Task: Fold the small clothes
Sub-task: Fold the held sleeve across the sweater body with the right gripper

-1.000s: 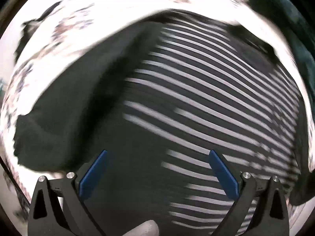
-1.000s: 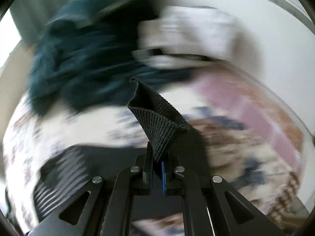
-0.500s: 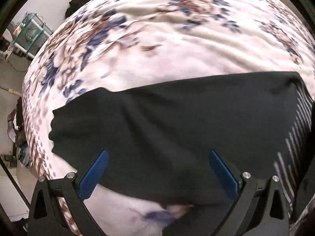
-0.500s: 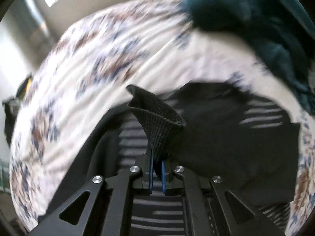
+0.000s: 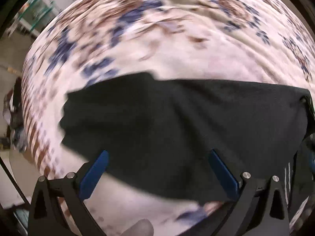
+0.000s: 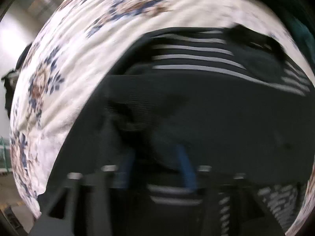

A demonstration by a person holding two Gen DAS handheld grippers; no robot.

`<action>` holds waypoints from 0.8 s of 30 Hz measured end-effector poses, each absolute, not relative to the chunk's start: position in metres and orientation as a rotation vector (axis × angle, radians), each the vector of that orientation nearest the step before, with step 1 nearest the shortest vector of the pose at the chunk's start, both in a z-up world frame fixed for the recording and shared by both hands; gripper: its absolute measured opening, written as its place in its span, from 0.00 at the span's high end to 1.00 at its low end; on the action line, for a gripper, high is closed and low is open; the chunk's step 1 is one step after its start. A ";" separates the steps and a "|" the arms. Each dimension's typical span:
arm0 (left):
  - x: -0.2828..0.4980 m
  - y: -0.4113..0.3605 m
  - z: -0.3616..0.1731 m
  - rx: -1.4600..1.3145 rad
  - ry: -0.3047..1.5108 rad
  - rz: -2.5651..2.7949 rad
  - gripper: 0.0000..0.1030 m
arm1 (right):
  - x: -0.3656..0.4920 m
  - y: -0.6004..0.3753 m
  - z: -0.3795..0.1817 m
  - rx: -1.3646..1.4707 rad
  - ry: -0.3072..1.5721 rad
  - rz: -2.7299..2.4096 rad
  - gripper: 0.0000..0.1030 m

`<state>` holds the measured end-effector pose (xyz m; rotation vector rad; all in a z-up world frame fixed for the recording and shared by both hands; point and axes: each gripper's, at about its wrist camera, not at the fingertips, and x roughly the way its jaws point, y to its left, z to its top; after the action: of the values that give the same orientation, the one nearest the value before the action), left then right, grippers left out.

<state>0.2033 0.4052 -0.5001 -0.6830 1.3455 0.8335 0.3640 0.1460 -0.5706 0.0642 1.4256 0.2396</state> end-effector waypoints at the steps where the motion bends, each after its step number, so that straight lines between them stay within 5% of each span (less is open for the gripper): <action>1: 0.189 0.411 -0.500 -0.722 1.346 0.843 0.00 | 0.358 0.129 -0.565 0.064 1.420 0.204 0.37; 5: 0.125 0.446 -0.509 -0.976 1.321 0.899 0.00 | 0.336 0.073 -0.550 0.073 1.430 0.106 0.16; 12: 0.035 0.545 -0.558 -1.427 0.977 1.047 0.01 | 0.297 0.000 -0.553 0.020 1.457 -0.055 0.15; 15: 0.017 0.575 -0.562 -1.455 0.857 1.131 0.26 | 0.290 -0.016 -0.563 0.031 1.508 -0.113 0.15; 17: 0.013 0.600 -0.563 -1.380 0.873 1.167 0.84 | 0.285 -0.020 -0.567 0.019 1.517 -0.134 0.15; 19: 0.013 0.606 -0.552 -1.281 0.890 1.148 0.94 | 0.279 -0.026 -0.569 0.018 1.519 -0.140 0.15; 24: 0.039 0.610 -0.506 -0.941 0.893 1.006 0.95 | 0.279 -0.025 -0.575 -0.076 1.527 -0.174 0.15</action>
<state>0.0391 0.6102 -0.5060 -0.9415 0.8930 1.0059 0.2792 -0.0251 -0.5750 -0.0756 1.5270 -0.1735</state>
